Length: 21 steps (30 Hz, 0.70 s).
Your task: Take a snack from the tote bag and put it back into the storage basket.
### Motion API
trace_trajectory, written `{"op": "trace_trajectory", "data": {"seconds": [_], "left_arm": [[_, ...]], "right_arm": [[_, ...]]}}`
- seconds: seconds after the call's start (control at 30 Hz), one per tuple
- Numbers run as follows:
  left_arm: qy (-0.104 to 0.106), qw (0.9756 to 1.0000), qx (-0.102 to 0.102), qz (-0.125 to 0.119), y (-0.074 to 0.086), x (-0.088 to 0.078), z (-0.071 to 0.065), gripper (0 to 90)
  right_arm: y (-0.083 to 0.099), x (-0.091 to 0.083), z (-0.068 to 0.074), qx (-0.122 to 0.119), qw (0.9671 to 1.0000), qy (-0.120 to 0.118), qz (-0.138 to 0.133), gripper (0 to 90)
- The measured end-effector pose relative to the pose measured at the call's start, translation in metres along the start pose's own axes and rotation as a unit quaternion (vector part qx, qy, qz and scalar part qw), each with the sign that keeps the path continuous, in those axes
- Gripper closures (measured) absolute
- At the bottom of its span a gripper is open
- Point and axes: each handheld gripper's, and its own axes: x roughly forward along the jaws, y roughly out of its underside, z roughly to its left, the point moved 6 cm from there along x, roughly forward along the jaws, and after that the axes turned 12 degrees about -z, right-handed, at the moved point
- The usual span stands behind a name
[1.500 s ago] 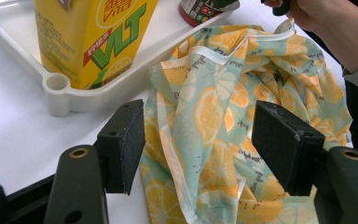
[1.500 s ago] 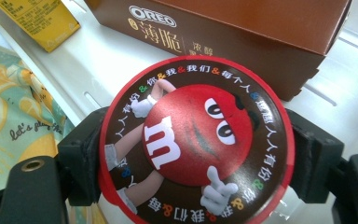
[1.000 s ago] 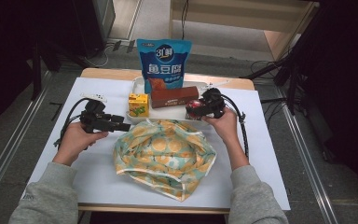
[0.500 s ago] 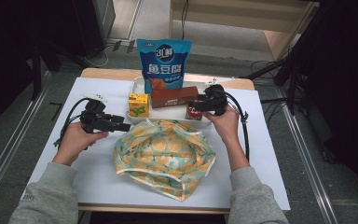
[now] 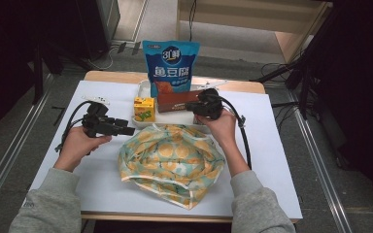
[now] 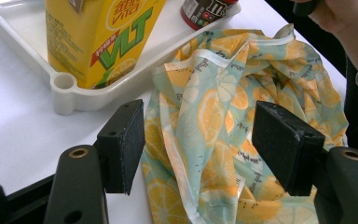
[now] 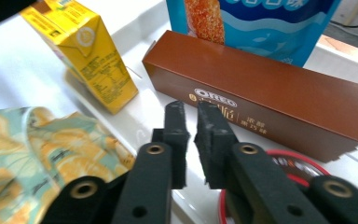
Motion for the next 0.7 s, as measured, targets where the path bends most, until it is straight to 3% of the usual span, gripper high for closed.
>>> {"op": "trace_trajectory", "data": {"seconds": [0.27,0.7], "left_arm": [[-0.004,1.0000,0.003,0.004,0.001,0.001,0.000,34.8],[-0.005,1.0000,0.003,0.004,0.000,0.001,0.000,34.7]], "right_arm": [[-0.002,0.021,0.014,0.006,1.0000,0.000,-0.007,90.0],[0.002,0.058,0.027,0.014,0.9998,0.009,0.008,90.0]]}}
